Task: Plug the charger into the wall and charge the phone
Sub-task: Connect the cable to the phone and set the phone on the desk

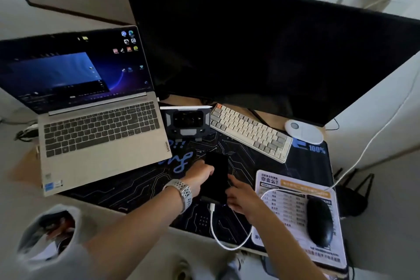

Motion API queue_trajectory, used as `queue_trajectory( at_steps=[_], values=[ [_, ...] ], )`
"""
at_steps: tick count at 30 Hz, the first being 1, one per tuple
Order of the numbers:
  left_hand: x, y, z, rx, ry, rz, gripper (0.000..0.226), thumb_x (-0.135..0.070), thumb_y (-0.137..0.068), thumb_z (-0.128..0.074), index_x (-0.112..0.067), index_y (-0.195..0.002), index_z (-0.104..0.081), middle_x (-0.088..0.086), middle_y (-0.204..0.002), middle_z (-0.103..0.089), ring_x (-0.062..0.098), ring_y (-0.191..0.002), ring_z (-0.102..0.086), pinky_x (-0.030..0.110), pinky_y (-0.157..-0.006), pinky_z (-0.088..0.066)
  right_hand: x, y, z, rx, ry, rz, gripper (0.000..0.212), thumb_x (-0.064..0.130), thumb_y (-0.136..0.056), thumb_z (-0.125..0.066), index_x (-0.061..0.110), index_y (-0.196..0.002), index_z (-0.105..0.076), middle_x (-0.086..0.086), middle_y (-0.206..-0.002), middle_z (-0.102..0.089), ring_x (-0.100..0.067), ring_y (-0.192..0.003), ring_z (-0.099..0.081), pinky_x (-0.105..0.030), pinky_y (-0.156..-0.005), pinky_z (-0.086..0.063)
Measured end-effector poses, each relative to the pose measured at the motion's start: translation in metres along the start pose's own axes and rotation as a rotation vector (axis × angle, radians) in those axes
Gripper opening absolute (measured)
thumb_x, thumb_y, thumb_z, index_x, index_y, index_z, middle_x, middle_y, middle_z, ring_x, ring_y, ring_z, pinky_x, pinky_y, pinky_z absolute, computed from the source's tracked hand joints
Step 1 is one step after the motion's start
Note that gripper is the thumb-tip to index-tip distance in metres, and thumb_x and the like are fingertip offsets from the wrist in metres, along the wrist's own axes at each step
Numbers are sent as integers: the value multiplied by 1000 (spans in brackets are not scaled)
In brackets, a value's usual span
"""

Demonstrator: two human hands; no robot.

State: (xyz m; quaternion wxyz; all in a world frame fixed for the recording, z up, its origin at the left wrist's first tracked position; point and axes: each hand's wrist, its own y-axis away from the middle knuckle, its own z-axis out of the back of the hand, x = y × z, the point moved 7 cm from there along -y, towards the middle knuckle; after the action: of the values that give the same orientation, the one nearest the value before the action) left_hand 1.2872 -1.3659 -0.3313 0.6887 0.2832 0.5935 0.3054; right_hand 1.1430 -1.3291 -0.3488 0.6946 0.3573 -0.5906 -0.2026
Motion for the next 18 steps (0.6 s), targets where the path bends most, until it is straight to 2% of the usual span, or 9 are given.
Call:
queue_trajectory(
  at_steps=[2,3,4,7,8,11,15,16,18],
  values=[
    [9,-9,-1,5,-30,3,11,-10,-82,-49,-13,-91,-54,13,-108,-53,28,-97,-54,38,-82,-46,-6,-7,-3,8,0,-14,59,-3,-92,-42,28,-142,-39,9,-43,-46,-4,-38,-41,-15,-42,-33],
    [14,-15,-2,12,-40,13,29,-10,-82,-49,-12,-110,-56,14,-119,-53,31,-107,-54,38,-87,-48,-8,-12,-4,6,3,-18,60,-3,-92,-41,28,-143,-38,4,-50,-44,-7,-42,-39,-18,-44,-33],
    [18,-17,-3,19,-49,31,36,-9,-82,-49,-12,-117,-54,14,-123,-53,33,-111,-53,41,-92,-48,-10,-16,-6,4,13,-20,62,-3,-91,-42,28,-144,-37,1,-55,-43,-9,-45,-37,-19,-46,-32],
    [24,-24,-4,22,-44,20,11,-8,-81,-48,-10,-91,-52,16,-105,-57,32,-97,-57,42,-82,-47,-15,-26,-11,18,33,-11,61,-4,-87,-47,33,-136,-44,4,-51,-49,-5,-37,-39,-17,-40,-34],
    [25,-26,-3,14,-38,10,10,-8,-82,-48,-8,-90,-53,16,-104,-60,31,-94,-59,42,-81,-48,-16,-28,-14,29,54,-12,58,-4,-86,-49,33,-131,-46,6,-47,-51,-4,-33,-40,-16,-38,-34],
    [26,-29,-4,5,-73,0,28,-14,-86,-48,-10,-110,-62,19,-115,-63,37,-107,-59,51,-94,-50,-16,-36,-16,5,155,7,58,4,-82,-56,28,-134,-46,2,-57,-55,-8,-41,-45,-23,-44,-36],
    [24,-31,-3,-40,-252,-25,51,-21,-86,-52,-20,-137,-47,18,-143,-45,39,-130,-39,46,-106,-38,-15,-41,-13,-44,259,43,50,15,-79,-57,25,-128,-56,-10,-92,-71,-21,-75,-63,-33,-68,-47],
    [24,-32,-3,-45,-298,-28,56,-22,-86,-53,-18,-141,-42,19,-146,-40,39,-133,-36,45,-108,-36,-14,-40,-13,-47,253,33,49,14,-78,-55,24,-126,-58,-10,-94,-71,-21,-78,-63,-33,-69,-47],
    [24,-32,-3,-51,-335,-30,59,-23,-86,-54,-17,-142,-39,19,-149,-34,39,-134,-33,44,-109,-34,-14,-41,-12,-46,240,22,46,10,-80,-52,22,-124,-58,-6,-83,-66,-18,-70,-59,-31,-62,-44]
  ],
)
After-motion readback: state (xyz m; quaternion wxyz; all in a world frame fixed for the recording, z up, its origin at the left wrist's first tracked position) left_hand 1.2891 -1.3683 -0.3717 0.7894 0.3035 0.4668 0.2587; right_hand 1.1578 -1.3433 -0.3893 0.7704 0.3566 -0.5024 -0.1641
